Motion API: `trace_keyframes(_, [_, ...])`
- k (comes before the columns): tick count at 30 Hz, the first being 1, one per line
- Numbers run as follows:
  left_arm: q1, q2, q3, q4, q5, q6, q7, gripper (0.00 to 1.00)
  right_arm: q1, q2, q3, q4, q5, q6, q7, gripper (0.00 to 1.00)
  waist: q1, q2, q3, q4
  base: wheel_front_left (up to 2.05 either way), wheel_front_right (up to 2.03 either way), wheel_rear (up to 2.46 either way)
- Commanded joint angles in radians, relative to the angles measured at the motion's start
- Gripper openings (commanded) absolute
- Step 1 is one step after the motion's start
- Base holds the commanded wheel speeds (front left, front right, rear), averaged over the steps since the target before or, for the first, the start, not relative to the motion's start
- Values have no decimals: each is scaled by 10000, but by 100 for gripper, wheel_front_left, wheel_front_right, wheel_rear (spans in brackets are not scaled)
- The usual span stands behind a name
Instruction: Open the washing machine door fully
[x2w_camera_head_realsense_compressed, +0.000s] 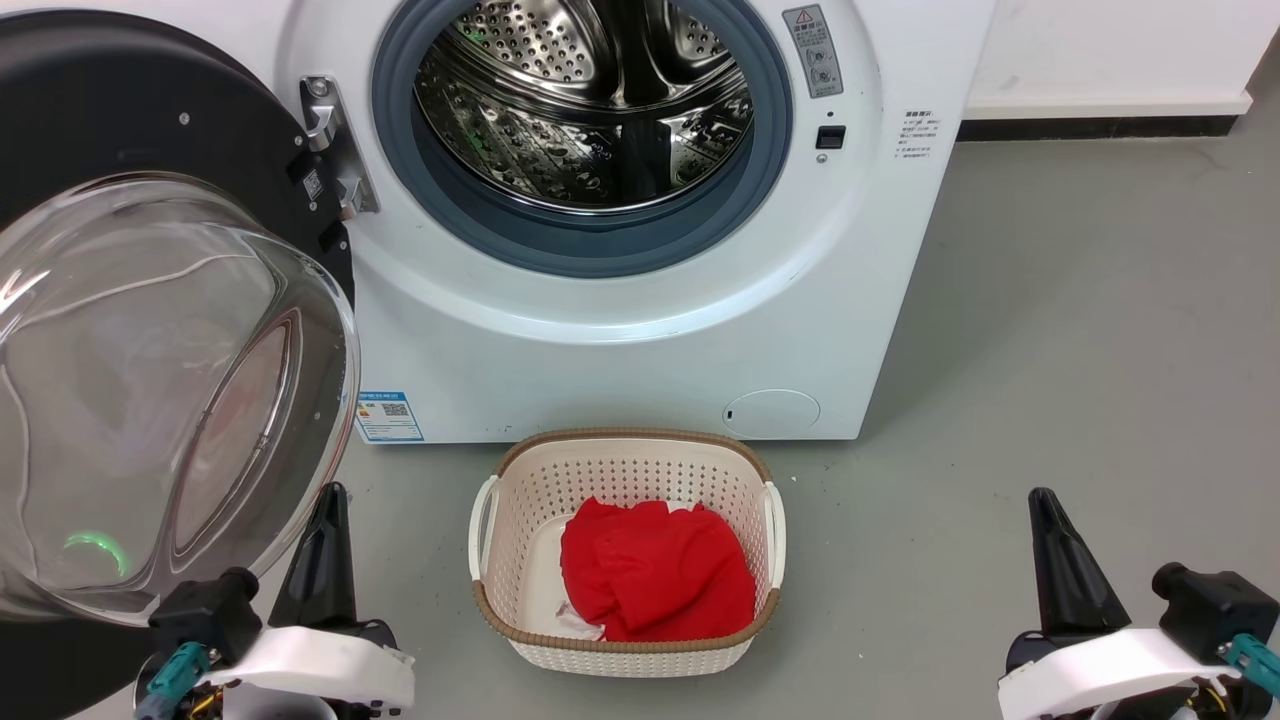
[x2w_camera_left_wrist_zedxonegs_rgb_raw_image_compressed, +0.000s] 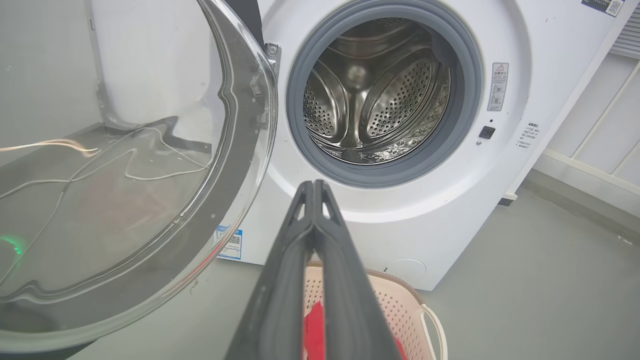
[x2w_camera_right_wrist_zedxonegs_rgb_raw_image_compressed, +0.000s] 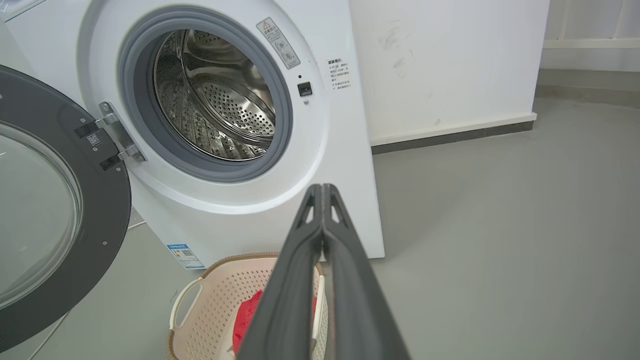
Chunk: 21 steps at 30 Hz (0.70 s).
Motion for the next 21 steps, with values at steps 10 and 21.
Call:
trace_keyframes(10, [-312,34,4,-62,-2153,-7,471,0,-428,-70,-107,45,2210,-1,443,0,0,0,-7,-1,0,0,0])
trace_keyframes(21, [-391,19,28,52,-3946,-11,909,0,-587,-96,-191,191,4033,-2,831,0,0,0,-13,-3,0,0,0])
